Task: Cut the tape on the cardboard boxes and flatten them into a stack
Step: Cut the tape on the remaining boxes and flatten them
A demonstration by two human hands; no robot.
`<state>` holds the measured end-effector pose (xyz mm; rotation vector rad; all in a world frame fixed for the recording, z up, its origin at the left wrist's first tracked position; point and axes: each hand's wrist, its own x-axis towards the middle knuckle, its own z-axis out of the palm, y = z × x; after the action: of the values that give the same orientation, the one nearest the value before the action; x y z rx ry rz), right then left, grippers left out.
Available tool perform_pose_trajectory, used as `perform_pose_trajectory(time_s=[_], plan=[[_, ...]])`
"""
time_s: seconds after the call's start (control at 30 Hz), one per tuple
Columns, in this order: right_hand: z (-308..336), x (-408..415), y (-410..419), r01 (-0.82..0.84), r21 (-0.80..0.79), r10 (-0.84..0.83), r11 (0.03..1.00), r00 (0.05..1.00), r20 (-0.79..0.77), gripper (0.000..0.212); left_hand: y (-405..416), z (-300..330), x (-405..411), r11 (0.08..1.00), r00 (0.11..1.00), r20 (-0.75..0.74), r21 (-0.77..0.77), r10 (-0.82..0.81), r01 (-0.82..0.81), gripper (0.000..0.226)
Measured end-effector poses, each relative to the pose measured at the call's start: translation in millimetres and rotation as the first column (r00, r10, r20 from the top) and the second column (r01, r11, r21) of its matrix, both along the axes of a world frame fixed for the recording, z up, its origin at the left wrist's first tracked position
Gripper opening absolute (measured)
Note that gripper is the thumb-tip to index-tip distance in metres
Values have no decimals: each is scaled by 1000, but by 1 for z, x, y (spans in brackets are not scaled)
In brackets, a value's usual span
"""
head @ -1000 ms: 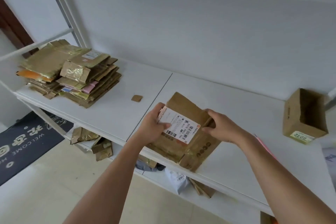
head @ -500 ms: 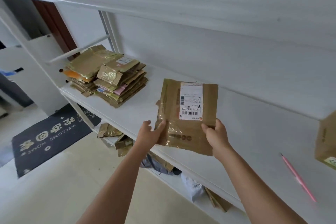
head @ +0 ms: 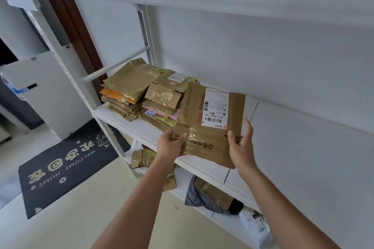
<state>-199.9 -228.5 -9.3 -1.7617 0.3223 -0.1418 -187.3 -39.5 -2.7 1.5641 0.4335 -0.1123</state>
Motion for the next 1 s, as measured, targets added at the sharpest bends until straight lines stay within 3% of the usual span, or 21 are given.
perform_pose_trajectory(time_s=[0.1, 0.2, 0.3, 0.43, 0.6, 0.7, 0.83, 0.9, 0.97, 1.0], plan=[[9, 14, 55, -94, -23, 94, 995, 996, -10, 64, 54, 8, 29, 999, 1000, 8, 47, -21, 21, 5], [16, 36, 90, -66, -95, 68, 993, 998, 10, 69, 91, 17, 60, 997, 998, 34, 63, -55, 53, 10], [24, 76, 114, -8, -107, 15, 994, 998, 59, 68, 109, 26, 97, 996, 994, 113, 82, 13, -22, 41], [35, 140, 133, 45, -113, -35, 993, 995, 95, 69, 128, 28, 154, 990, 983, 184, 136, 15, -41, 64], [17, 220, 149, -14, -141, 25, 990, 997, 72, 71, 142, 24, 221, 947, 971, 238, 317, -20, -58, 74], [-11, 252, 161, -34, -178, 30, 983, 999, -23, 72, 145, 5, 255, 889, 976, 198, 457, -86, -15, 66], [-52, 266, 172, -17, -350, -34, 937, 990, -138, 59, 143, -32, 276, 769, 973, 2, 614, -230, 181, 47], [-59, 265, 175, -11, -459, -80, 888, 981, -177, 46, 139, -45, 276, 550, 960, -77, 806, -269, 218, 33], [-54, 265, 176, -30, -731, -137, 681, 976, -168, 44, 136, -52, 278, 342, 936, -41, 924, -349, 168, 43], [-53, 268, 175, -39, -812, -130, 582, 982, -140, 47, 135, -53, 282, 333, 903, -12, 927, -429, 170, 57]])
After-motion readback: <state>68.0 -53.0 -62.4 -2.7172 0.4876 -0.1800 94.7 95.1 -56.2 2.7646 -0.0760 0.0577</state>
